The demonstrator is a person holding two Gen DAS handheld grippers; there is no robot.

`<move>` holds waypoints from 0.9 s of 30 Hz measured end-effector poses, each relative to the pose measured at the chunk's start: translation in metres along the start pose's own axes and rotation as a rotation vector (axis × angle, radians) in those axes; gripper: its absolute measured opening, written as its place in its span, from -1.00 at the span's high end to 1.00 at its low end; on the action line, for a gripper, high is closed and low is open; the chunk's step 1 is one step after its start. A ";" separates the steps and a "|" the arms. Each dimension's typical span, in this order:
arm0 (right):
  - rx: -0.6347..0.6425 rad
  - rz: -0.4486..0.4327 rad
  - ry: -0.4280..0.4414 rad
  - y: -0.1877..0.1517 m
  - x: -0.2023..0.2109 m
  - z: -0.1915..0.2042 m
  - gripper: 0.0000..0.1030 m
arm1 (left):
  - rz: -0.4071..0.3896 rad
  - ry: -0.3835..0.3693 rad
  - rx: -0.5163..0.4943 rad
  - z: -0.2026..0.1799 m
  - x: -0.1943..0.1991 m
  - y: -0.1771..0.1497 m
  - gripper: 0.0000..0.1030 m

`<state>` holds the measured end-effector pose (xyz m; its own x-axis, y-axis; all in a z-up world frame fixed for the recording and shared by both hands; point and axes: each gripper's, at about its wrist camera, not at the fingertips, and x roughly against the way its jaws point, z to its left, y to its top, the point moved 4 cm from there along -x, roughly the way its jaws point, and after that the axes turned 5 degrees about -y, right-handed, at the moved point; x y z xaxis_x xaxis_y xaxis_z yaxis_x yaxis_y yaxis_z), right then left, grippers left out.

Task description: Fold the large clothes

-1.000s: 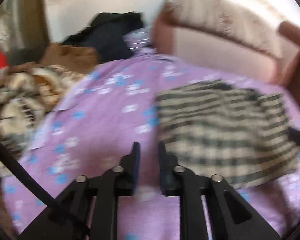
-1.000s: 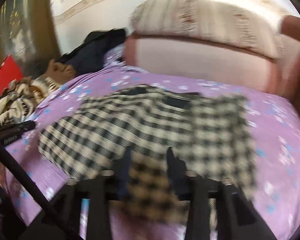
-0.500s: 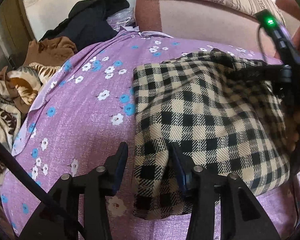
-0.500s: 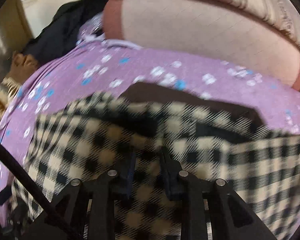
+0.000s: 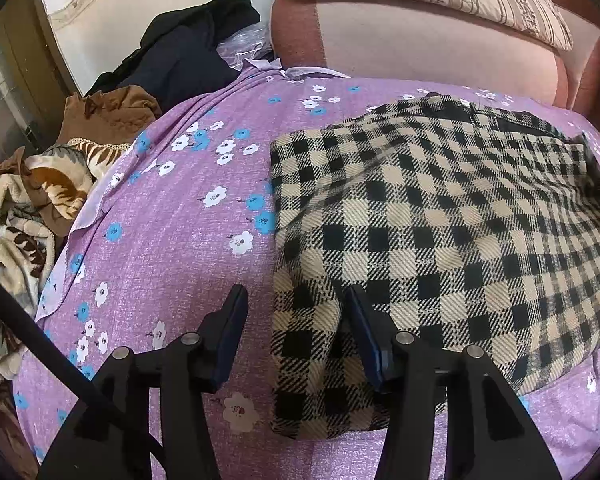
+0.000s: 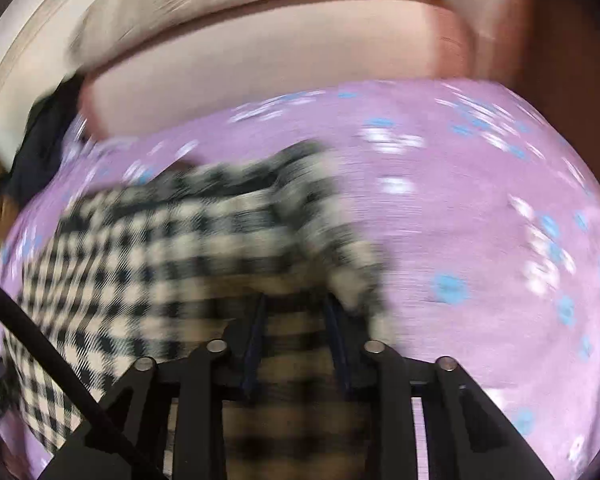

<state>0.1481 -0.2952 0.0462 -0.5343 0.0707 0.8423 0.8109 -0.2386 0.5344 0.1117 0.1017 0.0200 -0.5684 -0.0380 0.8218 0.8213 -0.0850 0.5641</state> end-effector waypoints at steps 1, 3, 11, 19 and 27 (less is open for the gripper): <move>-0.034 -0.009 -0.007 0.002 0.007 -0.012 0.47 | 0.000 0.001 0.000 0.000 0.001 0.000 0.02; -0.075 -0.052 -0.075 0.007 0.026 -0.032 0.28 | -0.002 0.005 -0.002 0.000 0.002 0.000 0.02; 0.024 -0.115 -0.052 -0.020 0.081 -0.013 0.15 | -0.080 -0.035 0.067 0.008 0.029 0.002 -0.03; 0.265 -0.084 0.083 -0.111 0.110 0.075 0.03 | -0.118 -0.037 0.161 0.030 0.047 -0.013 -0.19; 0.423 -0.110 0.133 -0.189 0.140 0.113 -0.08 | -0.156 -0.020 0.279 0.058 0.082 -0.043 -0.35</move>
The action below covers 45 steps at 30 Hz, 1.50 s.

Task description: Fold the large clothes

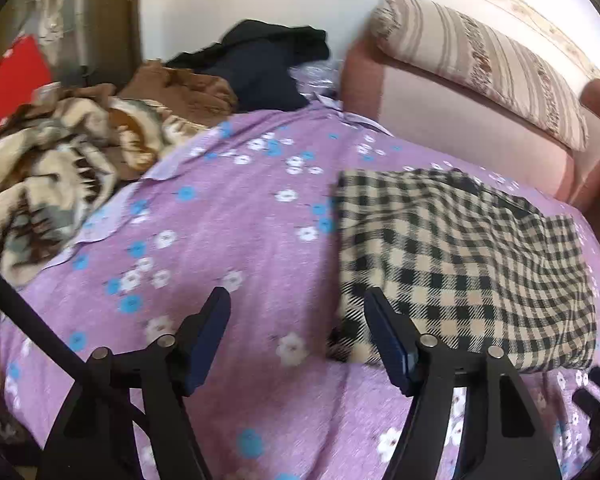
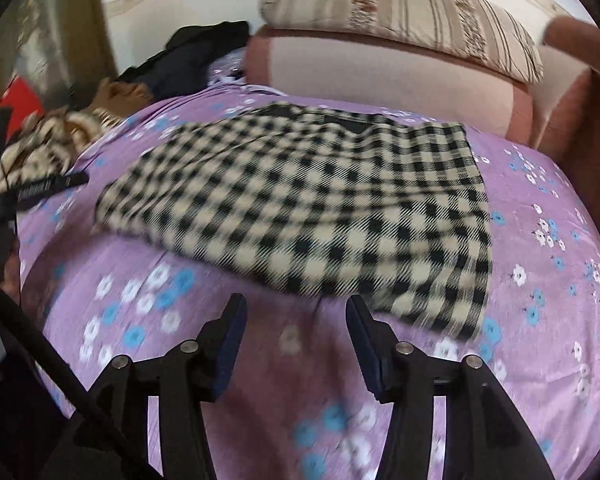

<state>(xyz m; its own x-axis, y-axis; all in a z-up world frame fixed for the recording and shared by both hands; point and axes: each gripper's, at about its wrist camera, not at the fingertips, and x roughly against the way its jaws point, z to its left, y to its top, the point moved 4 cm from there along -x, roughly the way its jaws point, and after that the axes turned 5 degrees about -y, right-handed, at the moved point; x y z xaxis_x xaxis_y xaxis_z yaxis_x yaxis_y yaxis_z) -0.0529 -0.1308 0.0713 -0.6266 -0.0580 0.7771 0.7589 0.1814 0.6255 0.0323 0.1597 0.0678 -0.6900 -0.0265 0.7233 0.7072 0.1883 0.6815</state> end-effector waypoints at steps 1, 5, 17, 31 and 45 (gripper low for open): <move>0.013 -0.006 0.001 -0.005 0.003 0.003 -0.08 | -0.001 0.020 0.005 0.003 0.006 -0.002 -0.36; 0.076 -0.039 -0.011 -0.024 0.017 0.011 -0.10 | 0.003 0.045 0.043 0.011 0.027 -0.005 -0.38; 0.134 -0.109 -0.011 -0.026 0.036 0.022 -0.20 | 0.054 0.022 0.051 0.013 0.043 0.005 -0.40; 0.238 -0.129 0.020 0.001 -0.003 0.082 -0.20 | 0.133 -0.111 0.174 0.047 -0.037 0.040 -0.40; 0.546 -0.132 -0.059 0.027 -0.085 0.189 -0.20 | 0.297 -0.441 0.228 0.004 -0.137 0.059 -0.40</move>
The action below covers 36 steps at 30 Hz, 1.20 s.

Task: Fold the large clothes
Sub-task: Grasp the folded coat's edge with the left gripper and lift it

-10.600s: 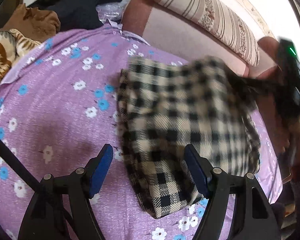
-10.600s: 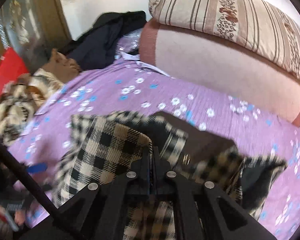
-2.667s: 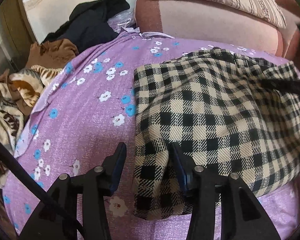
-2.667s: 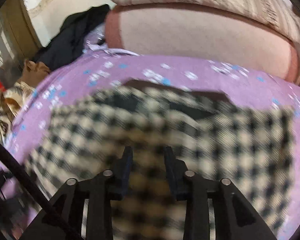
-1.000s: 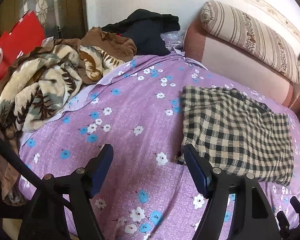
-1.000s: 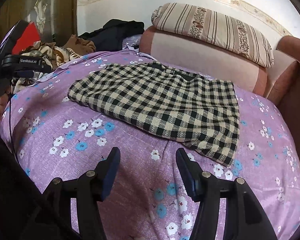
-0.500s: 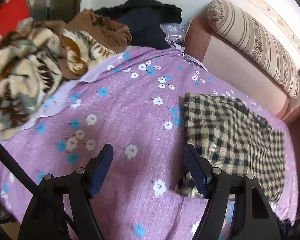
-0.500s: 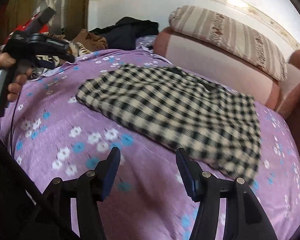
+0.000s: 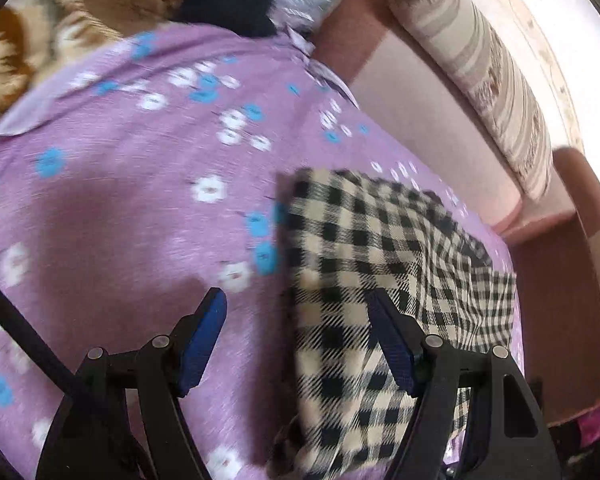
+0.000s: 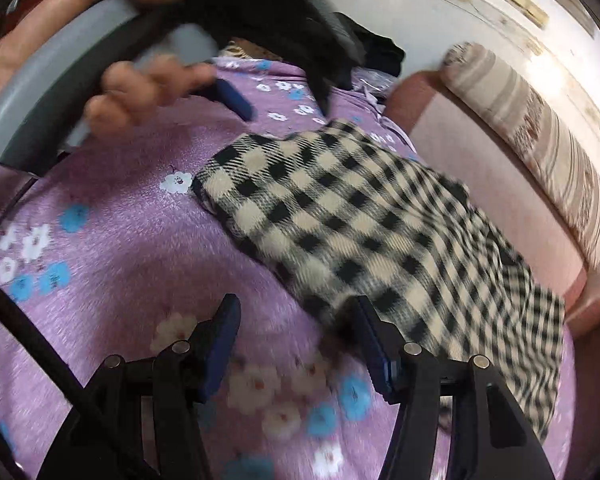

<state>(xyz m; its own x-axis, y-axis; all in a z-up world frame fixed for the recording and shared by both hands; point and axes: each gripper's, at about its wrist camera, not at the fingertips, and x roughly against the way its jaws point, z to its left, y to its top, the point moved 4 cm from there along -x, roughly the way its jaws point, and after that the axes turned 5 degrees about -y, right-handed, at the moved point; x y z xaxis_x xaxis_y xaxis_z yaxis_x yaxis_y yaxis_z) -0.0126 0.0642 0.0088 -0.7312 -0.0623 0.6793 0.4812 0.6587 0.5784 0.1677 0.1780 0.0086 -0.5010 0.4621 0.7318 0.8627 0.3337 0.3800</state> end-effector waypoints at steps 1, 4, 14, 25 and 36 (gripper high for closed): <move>0.013 -0.007 -0.010 0.003 -0.002 0.002 -0.20 | 0.015 -0.007 -0.007 -0.002 -0.008 0.002 -0.40; 0.049 -0.022 -0.030 0.015 -0.010 0.008 -0.20 | 0.060 -0.035 -0.027 -0.010 -0.034 0.008 -0.40; 0.090 -0.025 -0.060 0.037 -0.037 0.016 -0.14 | 0.128 -0.184 -0.066 -0.026 -0.070 0.030 -0.76; 0.099 -0.070 -0.027 0.037 -0.029 0.025 0.83 | 0.151 -0.150 -0.022 -0.020 -0.064 0.037 0.79; -0.131 -0.211 -0.084 0.013 0.043 -0.069 0.84 | 0.104 -0.030 -0.259 -0.181 -0.034 0.029 0.81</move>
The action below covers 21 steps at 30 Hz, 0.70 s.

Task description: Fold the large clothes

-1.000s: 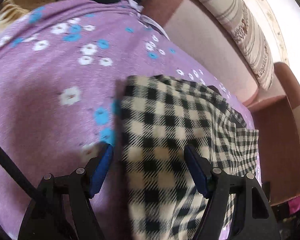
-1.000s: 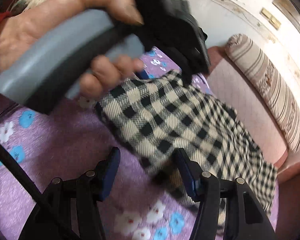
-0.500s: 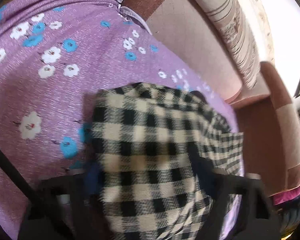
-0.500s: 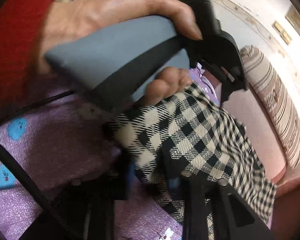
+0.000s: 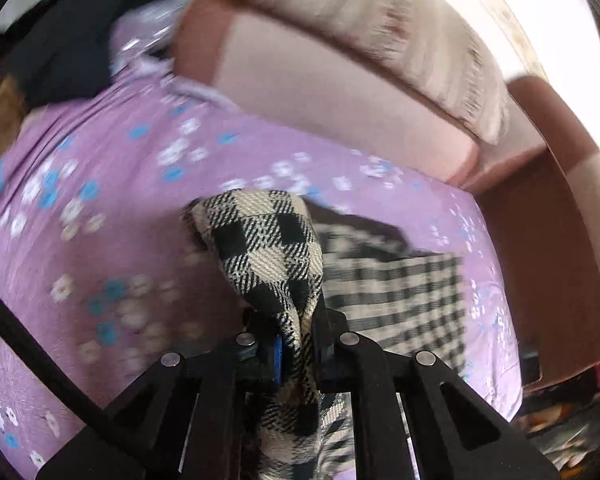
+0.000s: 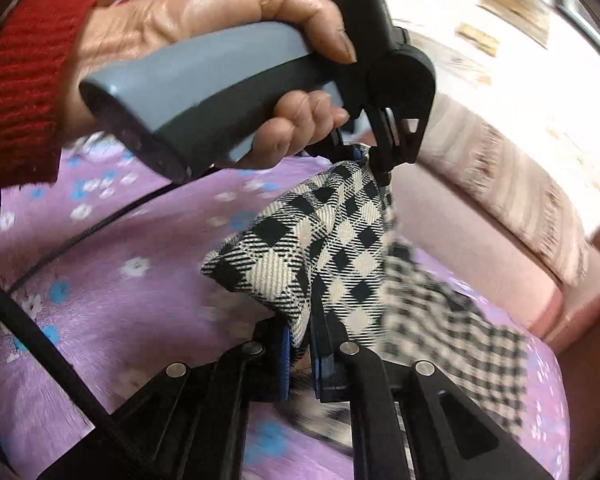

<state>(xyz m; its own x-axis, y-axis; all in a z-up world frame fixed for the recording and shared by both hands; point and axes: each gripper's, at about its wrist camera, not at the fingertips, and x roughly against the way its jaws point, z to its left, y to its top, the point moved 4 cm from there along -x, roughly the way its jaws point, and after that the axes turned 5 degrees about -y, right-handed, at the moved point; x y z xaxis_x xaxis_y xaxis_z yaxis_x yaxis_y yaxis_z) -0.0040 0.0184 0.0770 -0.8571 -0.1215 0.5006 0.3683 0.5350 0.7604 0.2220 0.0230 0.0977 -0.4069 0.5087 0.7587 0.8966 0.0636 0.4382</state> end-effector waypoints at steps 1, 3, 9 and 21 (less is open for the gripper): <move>-0.027 -0.001 -0.013 -0.003 0.005 -0.015 0.84 | 0.004 0.002 -0.025 -0.023 -0.007 0.004 0.81; -0.080 0.007 -0.047 -0.012 0.016 -0.050 0.84 | 0.019 0.000 -0.078 -0.069 -0.022 0.009 0.81; -0.266 0.123 -0.121 -0.070 0.028 -0.139 0.84 | 0.106 0.020 -0.246 -0.188 -0.102 -0.008 0.80; -0.811 0.377 0.129 -0.179 0.012 -0.225 0.73 | 0.029 -0.022 -0.244 -0.223 -0.079 -0.029 0.04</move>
<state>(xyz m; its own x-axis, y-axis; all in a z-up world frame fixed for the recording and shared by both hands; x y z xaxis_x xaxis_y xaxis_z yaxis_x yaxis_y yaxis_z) 0.0006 -0.2670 0.0396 -0.5992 -0.1767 0.7809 0.7992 -0.1900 0.5703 0.1892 -0.2107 0.1329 -0.3749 0.5259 0.7635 0.8383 -0.1593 0.5214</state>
